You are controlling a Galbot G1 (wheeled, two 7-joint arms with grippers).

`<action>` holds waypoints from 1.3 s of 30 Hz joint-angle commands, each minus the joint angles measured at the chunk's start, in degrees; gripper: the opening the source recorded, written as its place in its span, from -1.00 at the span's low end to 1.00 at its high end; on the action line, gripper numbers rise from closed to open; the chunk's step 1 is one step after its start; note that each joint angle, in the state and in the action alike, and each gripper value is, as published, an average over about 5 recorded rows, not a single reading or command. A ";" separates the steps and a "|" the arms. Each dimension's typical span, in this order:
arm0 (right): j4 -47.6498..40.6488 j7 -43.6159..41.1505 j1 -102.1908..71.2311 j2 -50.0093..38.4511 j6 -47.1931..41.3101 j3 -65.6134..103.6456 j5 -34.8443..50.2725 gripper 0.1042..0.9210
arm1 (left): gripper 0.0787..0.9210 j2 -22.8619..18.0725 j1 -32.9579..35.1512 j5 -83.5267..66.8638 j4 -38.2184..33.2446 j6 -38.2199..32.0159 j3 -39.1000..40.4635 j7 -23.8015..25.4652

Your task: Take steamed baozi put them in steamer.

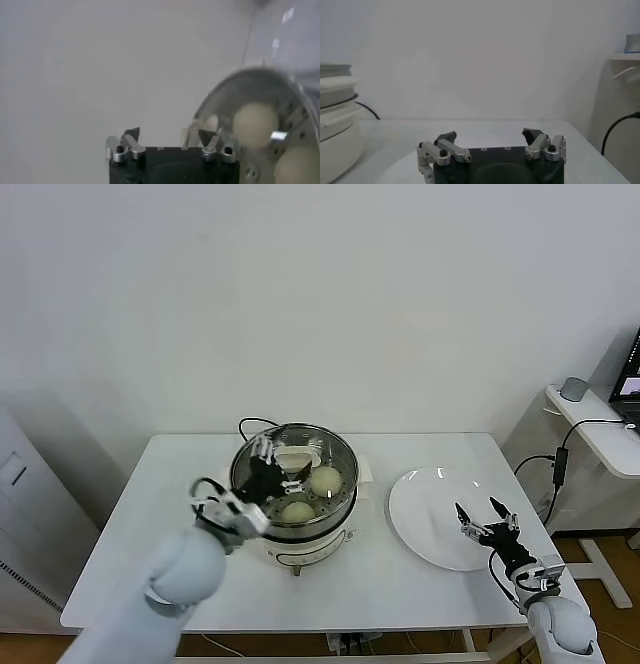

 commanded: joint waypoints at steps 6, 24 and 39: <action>5.58 3.70 -2.06 -0.47 -2.45 -0.11 3.77 0.76 | 0.77 -1.24 6.29 -62.54 2.53 -0.95 -29.83 -13.38; 6.69 5.80 -2.62 1.21 -3.10 0.43 2.25 0.76 | 0.77 1.00 12.60 -51.30 18.46 -6.52 -30.23 -13.84; 6.51 6.68 -2.60 1.19 -4.50 0.76 1.99 0.76 | 0.77 -0.05 13.67 -50.28 20.67 -6.76 -30.03 -13.24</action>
